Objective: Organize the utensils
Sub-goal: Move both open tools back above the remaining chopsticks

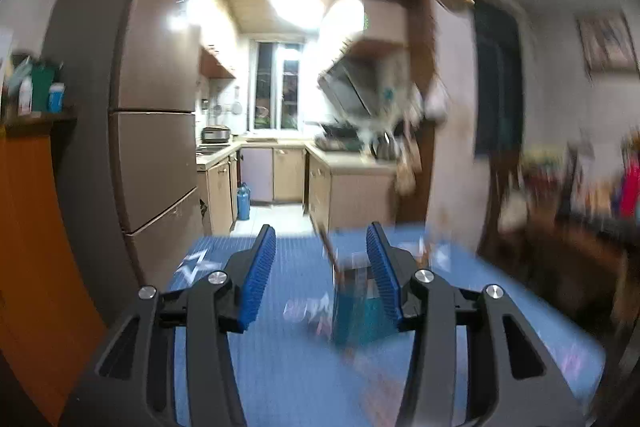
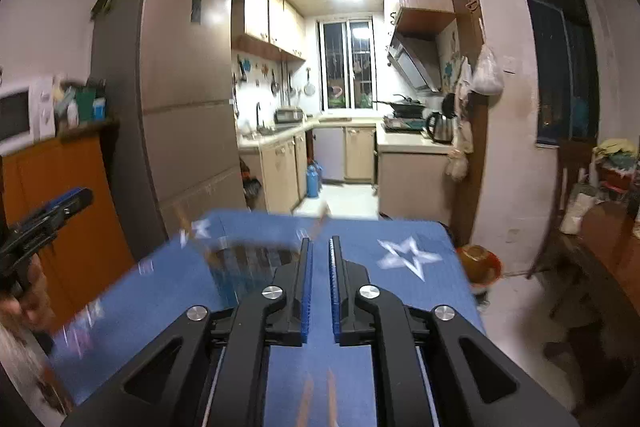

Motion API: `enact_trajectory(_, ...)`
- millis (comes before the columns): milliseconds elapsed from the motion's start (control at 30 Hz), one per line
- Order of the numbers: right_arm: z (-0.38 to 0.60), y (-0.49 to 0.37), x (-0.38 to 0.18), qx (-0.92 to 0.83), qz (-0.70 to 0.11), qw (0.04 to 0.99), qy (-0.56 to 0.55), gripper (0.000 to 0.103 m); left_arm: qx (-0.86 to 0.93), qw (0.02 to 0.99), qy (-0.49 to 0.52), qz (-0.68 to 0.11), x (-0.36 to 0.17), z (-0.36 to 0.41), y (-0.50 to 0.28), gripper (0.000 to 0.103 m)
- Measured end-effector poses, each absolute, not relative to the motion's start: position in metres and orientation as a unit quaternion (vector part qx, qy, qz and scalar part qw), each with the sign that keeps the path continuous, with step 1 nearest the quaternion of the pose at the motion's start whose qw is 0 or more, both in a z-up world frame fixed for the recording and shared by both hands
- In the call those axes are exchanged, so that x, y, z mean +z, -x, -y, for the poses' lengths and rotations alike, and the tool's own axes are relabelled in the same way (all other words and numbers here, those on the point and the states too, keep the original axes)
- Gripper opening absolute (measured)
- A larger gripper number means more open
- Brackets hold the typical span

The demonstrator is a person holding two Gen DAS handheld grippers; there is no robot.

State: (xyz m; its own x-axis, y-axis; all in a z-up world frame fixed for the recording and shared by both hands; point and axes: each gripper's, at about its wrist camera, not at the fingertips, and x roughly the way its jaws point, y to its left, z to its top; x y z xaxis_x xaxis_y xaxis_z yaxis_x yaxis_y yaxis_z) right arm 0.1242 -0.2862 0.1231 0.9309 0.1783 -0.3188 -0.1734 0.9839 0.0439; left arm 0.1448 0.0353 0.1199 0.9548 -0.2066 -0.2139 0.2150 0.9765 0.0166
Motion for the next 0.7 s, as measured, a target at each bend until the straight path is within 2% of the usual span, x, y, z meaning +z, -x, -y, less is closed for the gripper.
enact_trajectory(67, 0.297, -0.091, 0.100, 0.083, -0.181, 0.980, 0.000, 0.022, -0.126, 0.981, -0.056, -0.140, 0.092, -0.031, -0.117, 0.046)
enact_trajectory(267, 0.308, -0.009, 0.024, 0.065, -0.238, 0.969, 0.009, 0.022, -0.159, 0.955, -0.071, -0.241, 0.004, -0.021, -0.048, 0.046)
enact_trajectory(500, 0.274, 0.060, -0.051, 0.059, -0.238, 0.968, 0.056, 0.022, -0.194, 0.945, -0.091, -0.246, -0.050, 0.012, 0.013, 0.042)
enact_trajectory(700, 0.253, 0.066, -0.069, 0.069, -0.227, 0.970, 0.053, 0.022, -0.162, 0.946, -0.118, -0.256, -0.084, 0.038, 0.015, 0.040)
